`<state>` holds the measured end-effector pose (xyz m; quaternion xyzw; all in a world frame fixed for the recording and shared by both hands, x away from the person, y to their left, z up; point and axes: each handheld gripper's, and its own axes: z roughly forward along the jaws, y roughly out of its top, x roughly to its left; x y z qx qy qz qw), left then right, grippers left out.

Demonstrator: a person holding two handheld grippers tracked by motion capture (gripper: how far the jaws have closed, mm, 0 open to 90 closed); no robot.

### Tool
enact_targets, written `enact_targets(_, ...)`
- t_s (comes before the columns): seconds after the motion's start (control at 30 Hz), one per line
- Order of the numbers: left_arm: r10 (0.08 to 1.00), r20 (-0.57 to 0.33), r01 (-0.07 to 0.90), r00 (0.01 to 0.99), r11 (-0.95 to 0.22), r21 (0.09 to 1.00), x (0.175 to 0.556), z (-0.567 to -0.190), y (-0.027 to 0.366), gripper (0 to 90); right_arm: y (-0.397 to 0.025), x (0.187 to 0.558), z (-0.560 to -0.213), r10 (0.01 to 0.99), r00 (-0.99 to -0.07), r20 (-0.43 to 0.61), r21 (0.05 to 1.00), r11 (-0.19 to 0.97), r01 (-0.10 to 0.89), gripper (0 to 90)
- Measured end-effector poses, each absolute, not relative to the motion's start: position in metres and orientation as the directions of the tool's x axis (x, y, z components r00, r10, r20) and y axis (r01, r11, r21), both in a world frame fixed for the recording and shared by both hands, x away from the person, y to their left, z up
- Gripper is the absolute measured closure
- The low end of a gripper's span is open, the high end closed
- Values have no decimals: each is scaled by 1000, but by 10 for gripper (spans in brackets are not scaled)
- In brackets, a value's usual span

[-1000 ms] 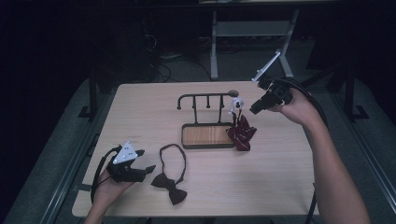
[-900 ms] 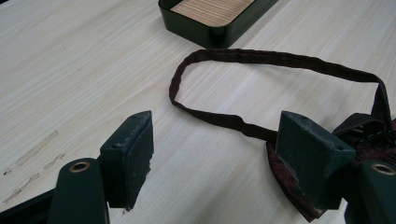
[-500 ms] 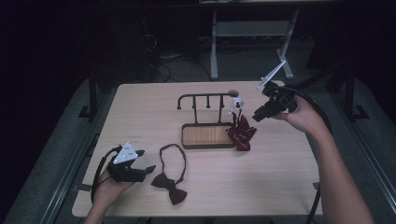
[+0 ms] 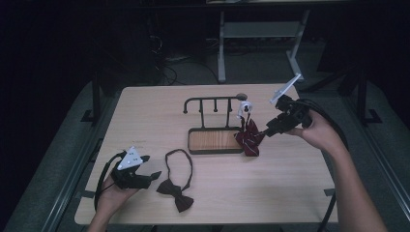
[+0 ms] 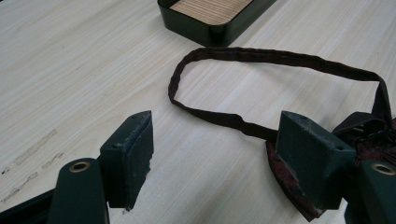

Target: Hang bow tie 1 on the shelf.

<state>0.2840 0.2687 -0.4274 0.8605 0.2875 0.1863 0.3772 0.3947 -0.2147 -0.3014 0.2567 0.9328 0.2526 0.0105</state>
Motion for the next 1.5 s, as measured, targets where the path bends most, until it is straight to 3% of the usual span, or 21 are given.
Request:
enact_targets(0.53,633,98,364,768,-557,747,285,-429,267,276,-223,374,-342,498,-857,130,475,728,495,497)
enact_targets(1.23,626,73,381,776,-557,738,286,-431,265,306,-235,346,-387,516,-839,174,476,702,530,490)
enact_targets(1.5,613,49,376,789,-545,750,286,-428,260,312,-233,331,-401,528,-835,156,502,685,528,443)
